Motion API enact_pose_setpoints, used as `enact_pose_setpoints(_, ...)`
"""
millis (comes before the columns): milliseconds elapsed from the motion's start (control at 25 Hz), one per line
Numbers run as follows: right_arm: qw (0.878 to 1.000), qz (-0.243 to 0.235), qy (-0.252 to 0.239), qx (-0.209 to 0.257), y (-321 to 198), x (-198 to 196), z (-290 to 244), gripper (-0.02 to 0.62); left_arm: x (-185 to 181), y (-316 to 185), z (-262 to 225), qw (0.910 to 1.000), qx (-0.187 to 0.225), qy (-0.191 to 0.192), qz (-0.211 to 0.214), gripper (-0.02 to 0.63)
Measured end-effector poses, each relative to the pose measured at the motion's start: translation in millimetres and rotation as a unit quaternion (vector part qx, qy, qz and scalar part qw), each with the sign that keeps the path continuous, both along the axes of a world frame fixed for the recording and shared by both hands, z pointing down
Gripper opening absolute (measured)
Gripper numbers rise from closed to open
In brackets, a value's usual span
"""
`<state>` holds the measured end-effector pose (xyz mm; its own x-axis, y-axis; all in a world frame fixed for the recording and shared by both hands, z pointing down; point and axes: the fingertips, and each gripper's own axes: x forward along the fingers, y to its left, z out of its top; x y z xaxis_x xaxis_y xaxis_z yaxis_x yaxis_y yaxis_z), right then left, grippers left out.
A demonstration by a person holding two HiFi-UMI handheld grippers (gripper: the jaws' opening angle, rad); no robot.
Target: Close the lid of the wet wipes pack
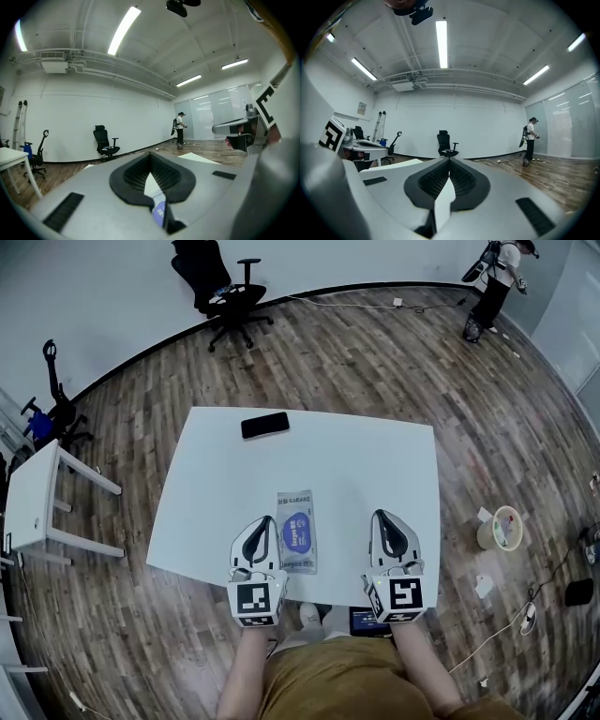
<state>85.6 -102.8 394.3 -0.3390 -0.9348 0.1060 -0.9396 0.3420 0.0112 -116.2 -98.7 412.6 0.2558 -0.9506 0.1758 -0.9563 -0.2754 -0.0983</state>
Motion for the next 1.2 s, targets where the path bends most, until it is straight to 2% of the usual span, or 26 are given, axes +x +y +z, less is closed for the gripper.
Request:
enact_pose_setpoints(400, 1.0, 0.003, 0.0, 0.02, -5, 2, -17, 0.009, -2, -4, -37, 0.9985, 0.054, 0.007, 0.001, 0.006)
enact_pose_setpoints(640, 0.999, 0.004, 0.0, 0.032, -6, 7, -24, 0.009, 3, -3, -46, 0.9975, 0.07, 0.011, -0.003, 0.006)
enact_pose_setpoints(1080, 1.0, 0.005, 0.012, 0.025, -7, 14, -20, 0.009, 2, -3, -44, 0.9974, 0.068, 0.016, -0.017, 0.006)
enact_pose_setpoints(1200, 1.0, 0.006, 0.013, 0.024, -7, 10, -22, 0.009, -1, -3, -45, 0.9976, 0.068, 0.006, -0.011, 0.006)
